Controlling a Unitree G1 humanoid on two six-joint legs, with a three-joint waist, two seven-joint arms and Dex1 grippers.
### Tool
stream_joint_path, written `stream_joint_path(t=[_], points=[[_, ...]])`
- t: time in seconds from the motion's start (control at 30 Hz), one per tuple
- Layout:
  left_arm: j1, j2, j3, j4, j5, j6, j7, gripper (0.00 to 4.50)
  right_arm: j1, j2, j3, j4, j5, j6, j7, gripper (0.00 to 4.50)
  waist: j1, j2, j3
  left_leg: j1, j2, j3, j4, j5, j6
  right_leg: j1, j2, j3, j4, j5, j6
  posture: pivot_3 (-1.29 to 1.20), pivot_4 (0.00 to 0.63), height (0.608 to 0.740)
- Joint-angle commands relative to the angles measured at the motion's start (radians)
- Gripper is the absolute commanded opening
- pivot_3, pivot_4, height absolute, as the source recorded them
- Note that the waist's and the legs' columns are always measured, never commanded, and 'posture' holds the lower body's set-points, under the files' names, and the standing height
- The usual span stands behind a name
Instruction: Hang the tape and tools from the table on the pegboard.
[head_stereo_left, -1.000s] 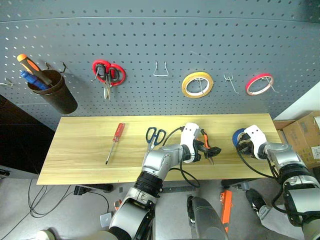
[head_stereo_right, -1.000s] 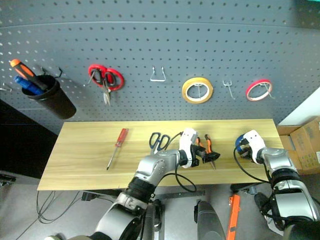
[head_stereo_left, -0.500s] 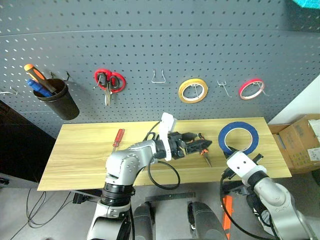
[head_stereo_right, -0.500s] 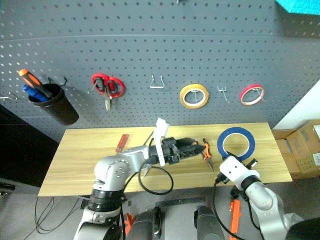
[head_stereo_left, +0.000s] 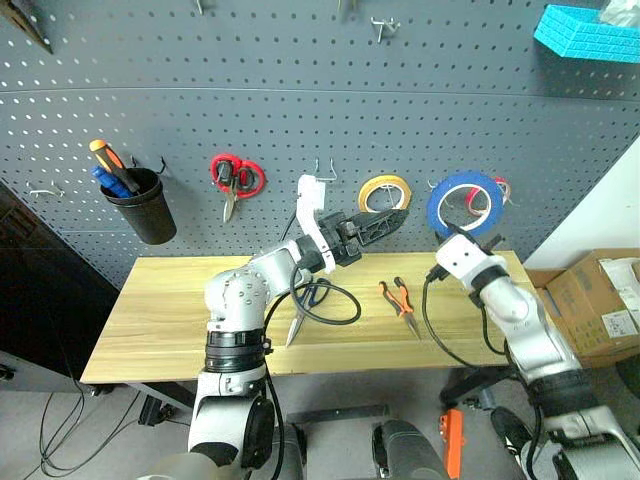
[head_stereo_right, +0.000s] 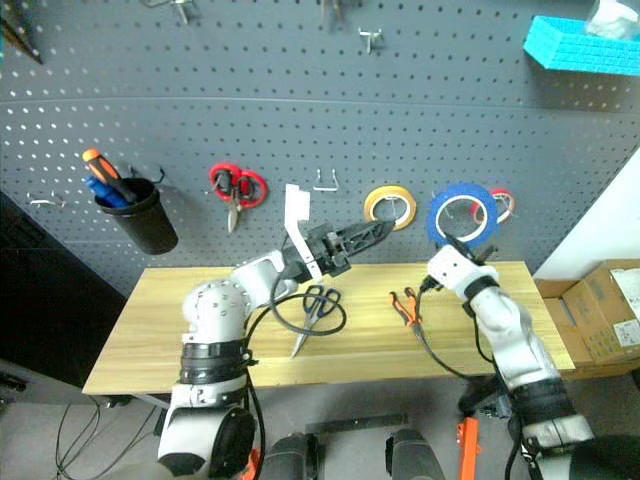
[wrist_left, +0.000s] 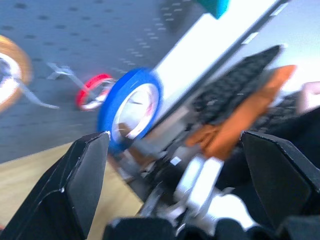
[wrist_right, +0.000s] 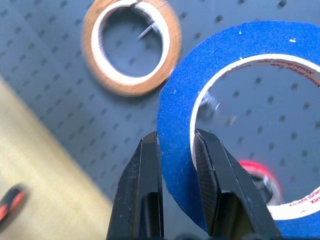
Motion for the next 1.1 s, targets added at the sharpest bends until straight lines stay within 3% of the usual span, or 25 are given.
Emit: stream_joint_path(t=[0.03,0.23,0.37,0.6,0.77,0.97,1.1], points=[[-0.050,-0.022,0.005,0.043,0.016,-0.074,0.010,4.50,-0.060,-0.011,-0.015,0.070,0.045,-0.085,0.034,0.54,0.001,0.000,-0.006,0.000,0.000,0.000,0.000,0.000,0.000,0.000,0.000,0.000,0.000,0.001,0.005,-0.06,0.032,0.740],[-0.075,-0.027,-0.001,0.078,0.018,-0.105,0.010,4.50,-0.108,0.007,-0.019,0.146,0.150,-0.117,0.161,0.54,0.001,0.000,-0.007,0.000,0.000,0.000,-0.003,-0.002,-0.002,-0.001,0.001,0.002,0.000,0.002,0.003,-0.05,0.039,0.740],[-0.080,-0.021,-0.001,0.084,0.015,-0.109,0.011,4.50,-0.120,0.043,-0.046,0.163,0.278,0.014,0.288,0.54,0.000,0.000,-0.007,0.000,0.001,0.000,-0.002,-0.002,-0.002,-0.001,0.002,0.003,0.001,0.001,0.005,-0.04,0.045,0.740],[-0.068,-0.020,-0.004,0.077,0.013,-0.108,0.017,4.50,-0.111,0.034,-0.080,0.136,0.299,0.101,0.282,2.72,0.001,0.001,-0.007,0.001,0.002,0.000,0.001,-0.001,-0.002,0.000,0.004,0.003,0.002,0.002,0.006,-0.05,0.054,0.740],[-0.054,-0.026,-0.010,0.057,0.008,-0.096,0.027,4.50,0.007,0.052,-0.105,-0.014,0.287,0.217,0.223,4.44,0.004,0.001,-0.007,0.001,0.002,0.000,0.000,-0.001,-0.002,0.000,0.004,0.004,0.002,0.002,0.006,-0.05,0.071,0.740],[0.065,0.019,-0.091,-0.029,0.050,-0.077,0.025,4.50,0.272,0.112,-0.095,-0.430,0.331,0.655,0.192,4.48,0.011,0.002,-0.007,0.000,0.004,0.001,-0.001,-0.002,-0.002,-0.003,0.005,0.005,0.003,0.001,0.004,-0.06,0.122,0.740],[0.202,0.069,-0.180,-0.090,0.125,-0.071,0.049,4.50,0.285,0.146,-0.063,-0.558,0.370,0.963,0.193,4.48,0.003,0.003,-0.004,0.001,0.005,0.003,-0.001,-0.002,-0.002,-0.006,0.005,0.008,0.005,-0.002,-0.003,-0.06,0.165,0.740]])
